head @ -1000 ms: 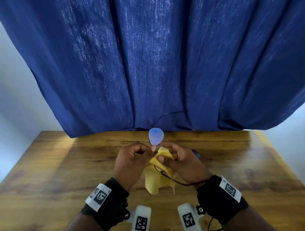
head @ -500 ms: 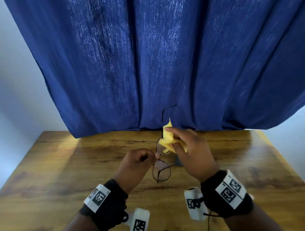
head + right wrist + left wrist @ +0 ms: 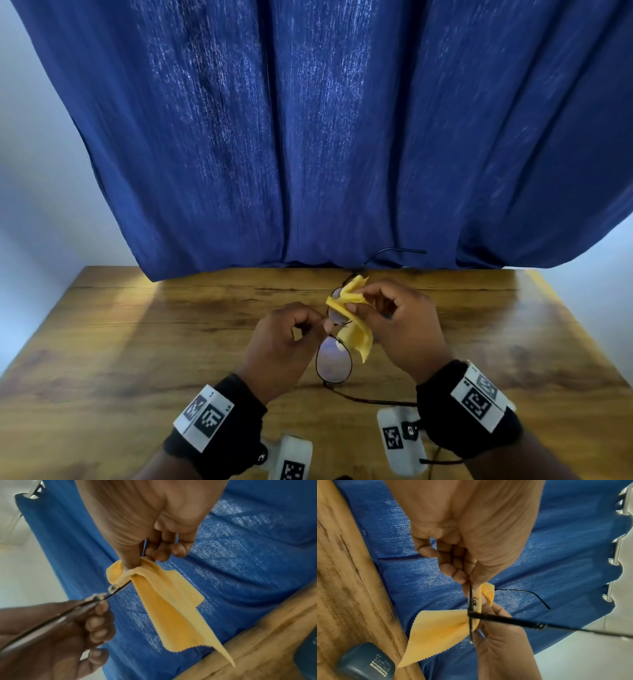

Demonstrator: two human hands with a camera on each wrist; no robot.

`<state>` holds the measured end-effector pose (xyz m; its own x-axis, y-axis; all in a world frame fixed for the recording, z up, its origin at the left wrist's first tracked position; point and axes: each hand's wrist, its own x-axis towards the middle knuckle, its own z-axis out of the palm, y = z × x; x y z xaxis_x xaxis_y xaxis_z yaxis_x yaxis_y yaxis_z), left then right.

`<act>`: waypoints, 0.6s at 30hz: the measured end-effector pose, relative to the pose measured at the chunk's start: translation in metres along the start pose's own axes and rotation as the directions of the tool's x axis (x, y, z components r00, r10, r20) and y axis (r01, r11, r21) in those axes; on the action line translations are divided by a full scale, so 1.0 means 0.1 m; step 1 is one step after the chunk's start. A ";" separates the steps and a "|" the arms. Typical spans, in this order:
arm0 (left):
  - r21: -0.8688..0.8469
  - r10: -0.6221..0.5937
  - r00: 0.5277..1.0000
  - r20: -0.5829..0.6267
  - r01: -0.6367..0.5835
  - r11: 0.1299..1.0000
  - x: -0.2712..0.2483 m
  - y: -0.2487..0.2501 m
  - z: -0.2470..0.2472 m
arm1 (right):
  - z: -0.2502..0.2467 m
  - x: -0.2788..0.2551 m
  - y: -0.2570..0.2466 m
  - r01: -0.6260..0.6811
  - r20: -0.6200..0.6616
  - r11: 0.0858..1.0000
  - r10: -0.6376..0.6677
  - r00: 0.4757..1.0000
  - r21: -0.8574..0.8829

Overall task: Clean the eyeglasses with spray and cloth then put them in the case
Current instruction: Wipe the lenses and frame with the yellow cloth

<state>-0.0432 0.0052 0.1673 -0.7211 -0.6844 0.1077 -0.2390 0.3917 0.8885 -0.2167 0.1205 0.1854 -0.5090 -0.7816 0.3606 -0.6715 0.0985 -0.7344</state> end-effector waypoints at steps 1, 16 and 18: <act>0.008 0.002 1.000 -0.007 -0.002 1.000 0.00 0.00 0.01 | 0.00 -0.02 -0.02 0.026 0.046 1.000 -0.026 0.999 -0.002; 0.147 0.048 0.999 -0.018 -0.044 0.988 0.08 0.10 0.22 | -0.18 0.03 0.25 -0.423 0.280 0.858 0.346 0.896 0.292; 0.160 0.051 0.999 -0.016 -0.048 0.986 0.09 0.11 0.22 | -0.18 0.04 0.25 -0.493 0.322 0.792 0.390 0.862 0.361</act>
<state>-0.0670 0.0169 0.1681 -0.7217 -0.6734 0.1603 -0.3054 0.5177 0.7992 -0.2450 0.1309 0.1793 -0.5277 -0.8341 -0.1609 -0.0865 0.2412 -0.9666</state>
